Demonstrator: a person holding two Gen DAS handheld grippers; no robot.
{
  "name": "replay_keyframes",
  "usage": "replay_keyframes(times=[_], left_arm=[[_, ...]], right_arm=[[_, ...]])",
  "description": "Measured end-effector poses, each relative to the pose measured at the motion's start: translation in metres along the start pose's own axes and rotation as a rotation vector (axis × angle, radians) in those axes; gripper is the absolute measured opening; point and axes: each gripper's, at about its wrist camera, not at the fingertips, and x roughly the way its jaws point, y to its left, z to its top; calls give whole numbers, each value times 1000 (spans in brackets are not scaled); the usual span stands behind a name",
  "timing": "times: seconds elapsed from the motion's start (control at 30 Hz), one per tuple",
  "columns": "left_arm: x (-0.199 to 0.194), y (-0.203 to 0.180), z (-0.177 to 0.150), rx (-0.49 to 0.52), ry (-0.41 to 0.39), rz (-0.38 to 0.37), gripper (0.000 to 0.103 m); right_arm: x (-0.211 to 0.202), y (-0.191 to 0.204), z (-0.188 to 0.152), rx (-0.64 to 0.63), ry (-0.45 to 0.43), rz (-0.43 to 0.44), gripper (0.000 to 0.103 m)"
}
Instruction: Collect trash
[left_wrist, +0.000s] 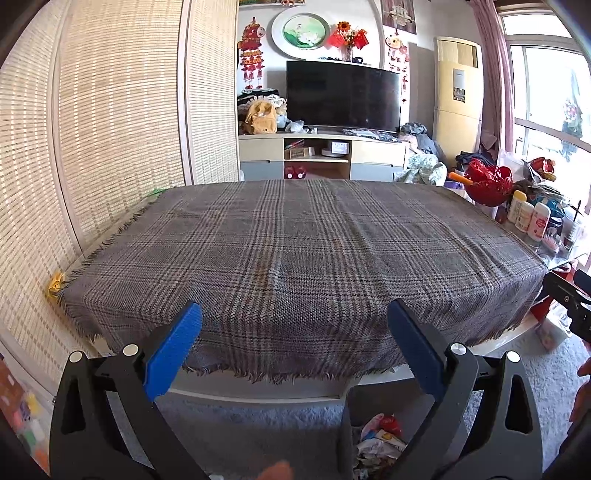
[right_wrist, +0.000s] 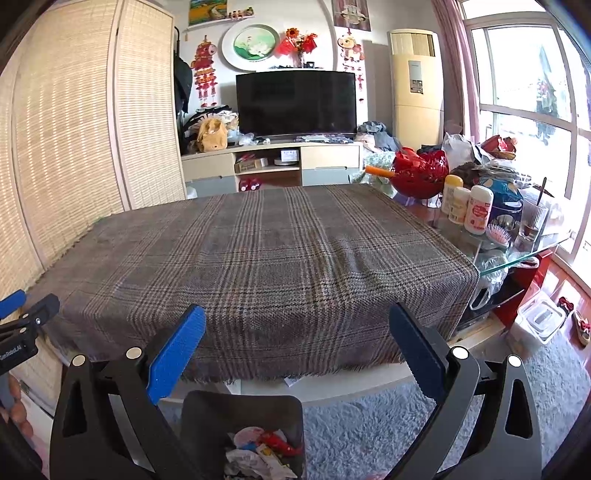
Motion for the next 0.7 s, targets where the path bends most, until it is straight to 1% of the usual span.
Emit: replay_keyframes(times=[0.07,0.17,0.33,0.57,0.7], left_arm=[[-2,-1,0,8,-20,5,95],[-6,-2,-1,11,-43,-23,95],[-5,-1,-1,0,-43,-29,95],[-4,-5,-2,31,-35,8,95],[-3,-6,-1,39,-29,14,95]], right_arm=[[1,0,0,2,4,0,100],[2,-1,0,6,9,1,100],[2,-1,0,6,11,1,100],[1,-1,1,10,8,0,100],[1,-2,1,13,9,0,100]])
